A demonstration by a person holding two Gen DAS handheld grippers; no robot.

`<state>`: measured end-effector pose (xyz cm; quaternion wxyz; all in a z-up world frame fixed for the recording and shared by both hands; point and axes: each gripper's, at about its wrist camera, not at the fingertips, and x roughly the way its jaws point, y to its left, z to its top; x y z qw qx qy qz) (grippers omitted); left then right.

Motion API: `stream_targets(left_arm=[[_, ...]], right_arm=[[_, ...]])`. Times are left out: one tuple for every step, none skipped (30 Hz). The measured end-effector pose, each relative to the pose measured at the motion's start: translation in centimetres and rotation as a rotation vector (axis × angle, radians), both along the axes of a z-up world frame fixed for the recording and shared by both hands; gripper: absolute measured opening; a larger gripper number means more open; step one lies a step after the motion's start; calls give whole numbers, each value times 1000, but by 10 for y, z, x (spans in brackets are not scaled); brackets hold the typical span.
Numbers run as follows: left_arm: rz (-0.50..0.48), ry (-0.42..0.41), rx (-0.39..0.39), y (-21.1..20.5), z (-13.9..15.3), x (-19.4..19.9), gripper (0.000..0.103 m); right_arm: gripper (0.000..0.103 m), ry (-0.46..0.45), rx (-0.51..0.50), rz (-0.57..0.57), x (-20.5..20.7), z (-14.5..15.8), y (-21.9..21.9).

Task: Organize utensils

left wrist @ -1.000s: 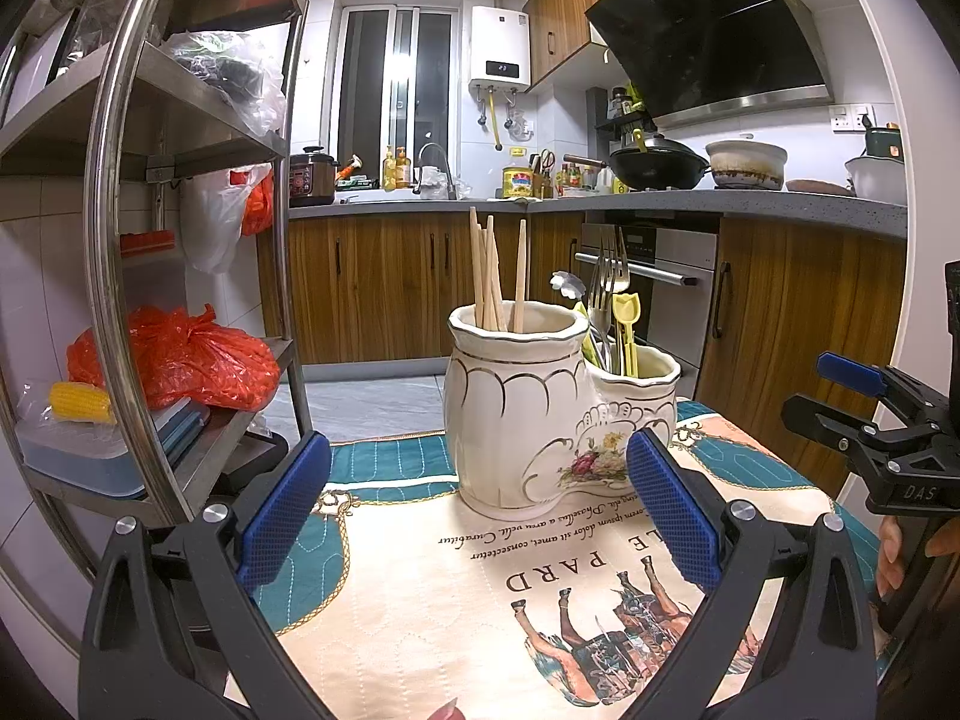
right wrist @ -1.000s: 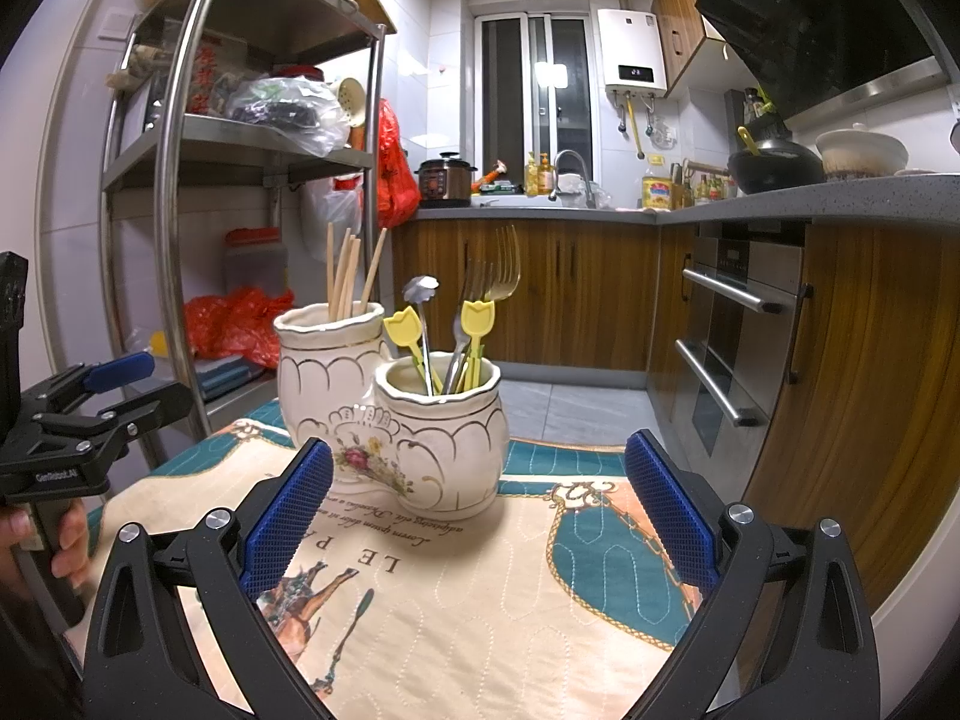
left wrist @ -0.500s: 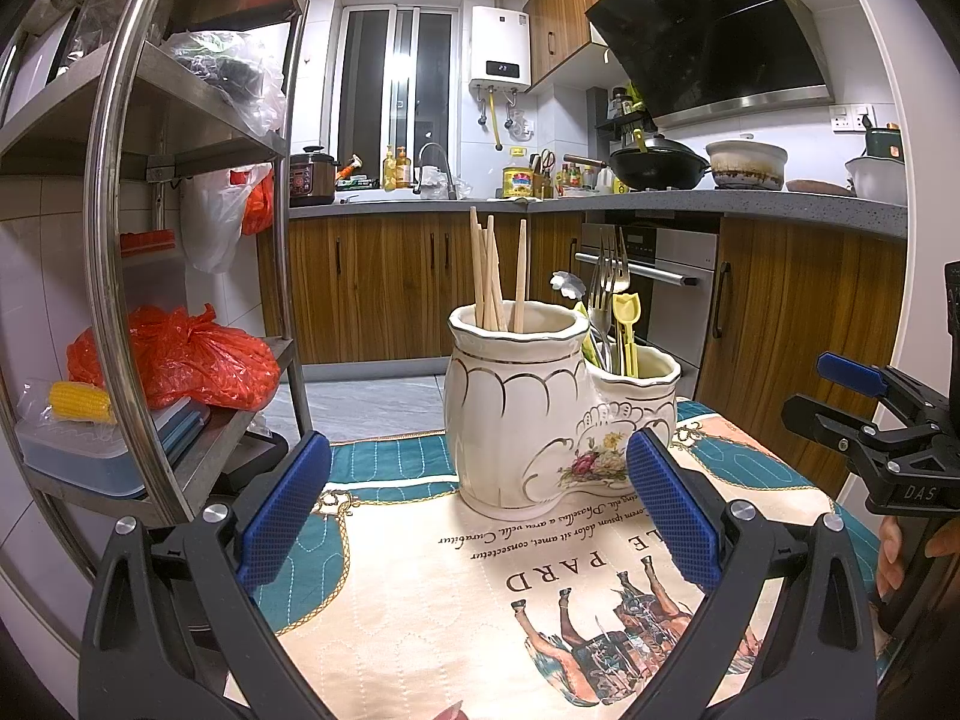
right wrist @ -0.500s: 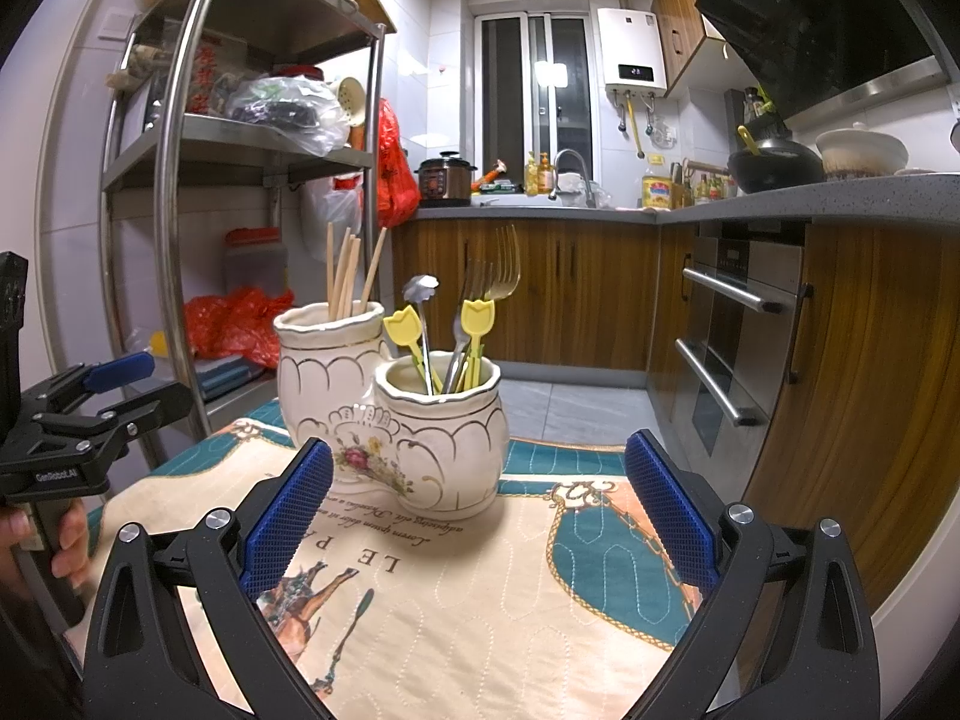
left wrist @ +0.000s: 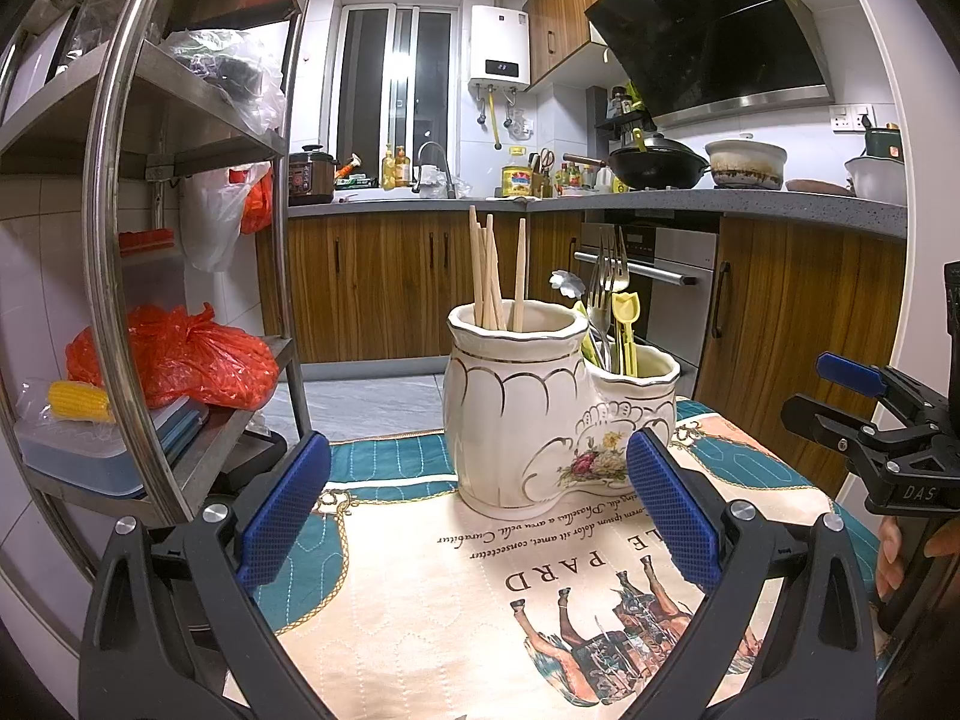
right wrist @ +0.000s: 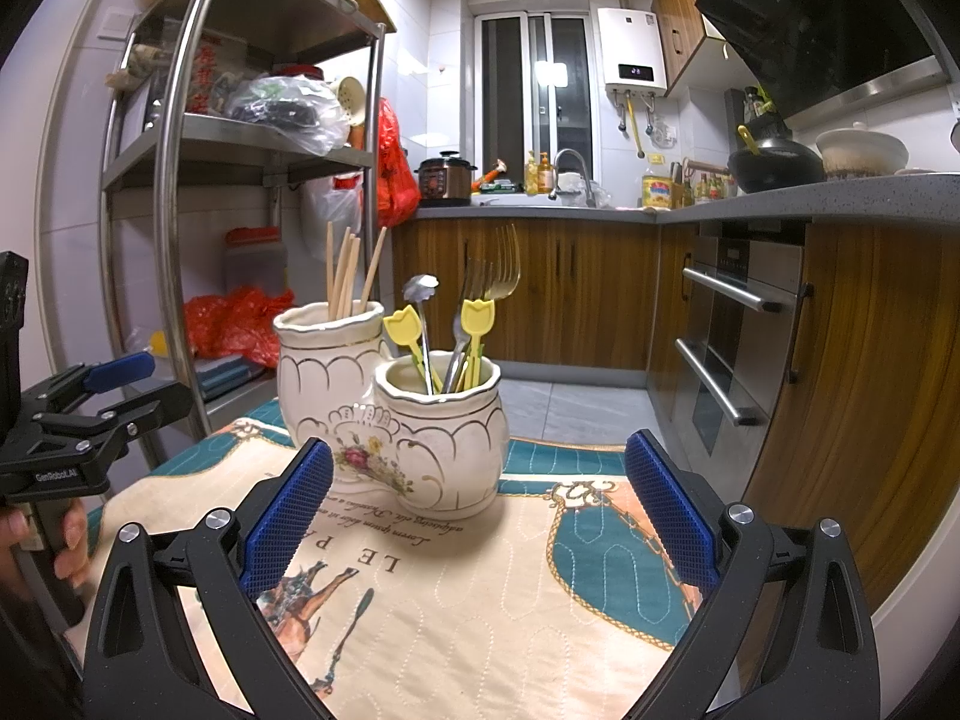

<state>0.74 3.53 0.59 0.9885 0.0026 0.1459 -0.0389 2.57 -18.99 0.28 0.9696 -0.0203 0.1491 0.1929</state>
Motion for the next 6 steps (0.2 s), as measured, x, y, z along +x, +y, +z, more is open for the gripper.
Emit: stream_targets(left_arm=[[1,2,0,0,0,1,97],[7,3,0,0,-1,1,97],[9,3,-1,0,-1,1,97],[9,3,-1,0,-1,1,97],[9,4,0,0,-2,1,97],[10,3,0,0,-1,1,97]], right_arm=[[97,0,0,0,0,0,0],[97,0,0,0,0,0,0],[97,0,0,0,0,0,0],[97,0,0,0,0,0,0],[97,0,0,0,0,0,0],[97,-1,-1,0,0,0,0]])
